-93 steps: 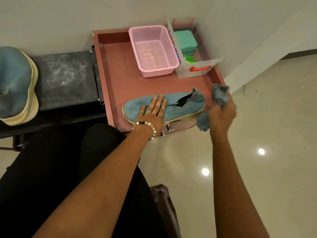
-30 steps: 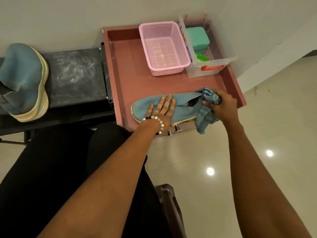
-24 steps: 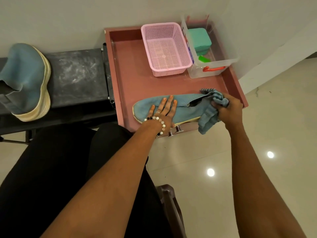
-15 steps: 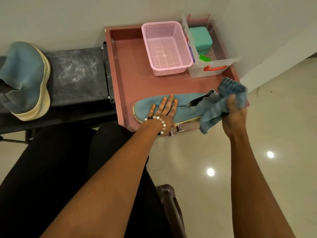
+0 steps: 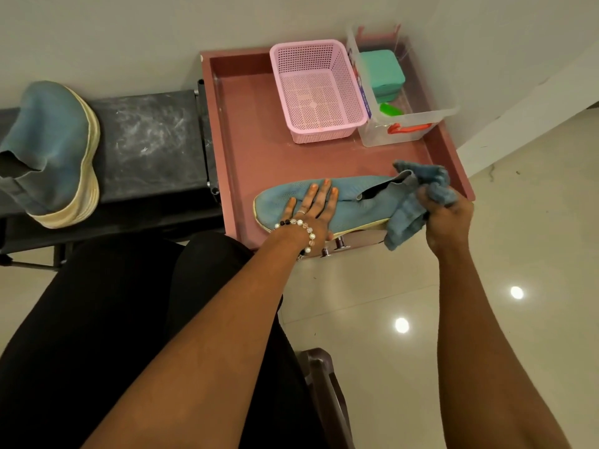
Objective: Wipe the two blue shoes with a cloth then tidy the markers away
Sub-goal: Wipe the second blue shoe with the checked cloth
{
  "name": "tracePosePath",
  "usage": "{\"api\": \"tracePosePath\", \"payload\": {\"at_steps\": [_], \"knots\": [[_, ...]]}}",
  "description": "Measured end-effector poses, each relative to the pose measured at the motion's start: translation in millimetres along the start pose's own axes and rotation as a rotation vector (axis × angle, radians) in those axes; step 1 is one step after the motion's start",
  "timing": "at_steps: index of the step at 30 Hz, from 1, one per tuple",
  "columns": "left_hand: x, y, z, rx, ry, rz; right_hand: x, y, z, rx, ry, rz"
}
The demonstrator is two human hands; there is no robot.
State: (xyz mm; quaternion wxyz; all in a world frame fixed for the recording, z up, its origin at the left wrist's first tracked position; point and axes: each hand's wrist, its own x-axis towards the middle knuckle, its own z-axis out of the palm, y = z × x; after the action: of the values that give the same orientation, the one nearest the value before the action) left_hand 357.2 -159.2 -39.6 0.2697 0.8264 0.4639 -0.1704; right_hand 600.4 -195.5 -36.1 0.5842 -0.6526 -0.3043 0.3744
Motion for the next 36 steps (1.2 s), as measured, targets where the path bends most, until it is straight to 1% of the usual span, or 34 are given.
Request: {"api": "tracePosePath", "payload": {"at_steps": [2,3,4,5,7,9,10,11,12,14,16,18,21,23,26,29,31,33,34,35,36], "knots": [[0.9,0.2,1.3,0.002,-0.005,0.001,-2.4,1.8,-6.4,0.234,0.208,0.077],[1.5,-0.1,1.8,0.005,-0.006,0.001,-2.0,3.4,-8.2,0.316,0.277,0.102],[1.5,-0.1,1.7,0.006,-0.008,0.001,-2.4,3.1,-6.5,0.363,0.31,0.115],[1.5,-0.2,1.4,0.005,-0.01,0.002,-2.6,1.5,-0.7,0.367,0.299,0.125],[1.4,-0.2,0.7,0.005,-0.01,0.005,-3.5,-3.6,17.0,0.239,0.168,0.118],[0.7,0.4,0.1,0.015,-0.009,0.002,-2.6,-9.1,33.1,-0.013,-0.019,0.109],[0.6,0.5,-0.4,0.018,-0.012,0.0,-1.1,-10.1,36.4,-0.095,-0.1,0.094],[0.3,0.5,-0.7,0.014,-0.015,-0.002,1.1,-9.1,35.8,-0.145,-0.15,0.086],[0.3,0.7,-0.8,0.008,-0.015,-0.003,2.1,-9.3,34.2,-0.163,-0.166,0.081],[0.0,1.2,0.0,0.001,-0.005,-0.002,2.8,-7.7,34.0,-0.187,-0.104,0.05],[-0.8,1.8,0.5,-0.003,0.006,-0.003,-3.0,-6.9,49.0,-0.275,0.017,-0.043],[-1.2,1.8,1.0,0.012,0.011,-0.008,-13.1,0.9,68.0,-0.444,0.126,-0.139],[-0.2,1.6,1.0,0.009,0.002,-0.017,-25.8,19.5,78.7,-0.746,0.171,-0.253],[0.1,2.2,0.5,0.012,-0.002,-0.016,-39.4,19.0,80.3,-0.826,0.109,-0.292],[-1.0,2.6,0.1,0.015,-0.003,-0.009,-56.3,21.7,76.7,-0.853,-0.037,-0.357],[-1.6,2.8,0.5,0.02,0.017,-0.009,-62.6,20.1,66.7,-0.871,-0.175,-0.343],[-1.6,3.5,-0.8,0.024,0.021,-0.018,-64.5,5.3,57.2,-0.814,-0.26,-0.359],[-0.9,3.7,-0.6,0.016,0.012,-0.026,-65.6,-17.3,43.1,-0.645,-0.287,-0.235],[-0.5,3.4,0.4,0.012,0.013,-0.029,-63.2,-26.8,34.2,-0.553,-0.24,-0.157],[0.0,2.9,1.7,0.011,0.018,-0.03,-61.5,-36.2,27.6,-0.492,-0.117,-0.111],[0.1,2.7,2.7,0.013,0.024,-0.031,-56.6,-41.9,21.7,-0.466,0.073,-0.082]]}}
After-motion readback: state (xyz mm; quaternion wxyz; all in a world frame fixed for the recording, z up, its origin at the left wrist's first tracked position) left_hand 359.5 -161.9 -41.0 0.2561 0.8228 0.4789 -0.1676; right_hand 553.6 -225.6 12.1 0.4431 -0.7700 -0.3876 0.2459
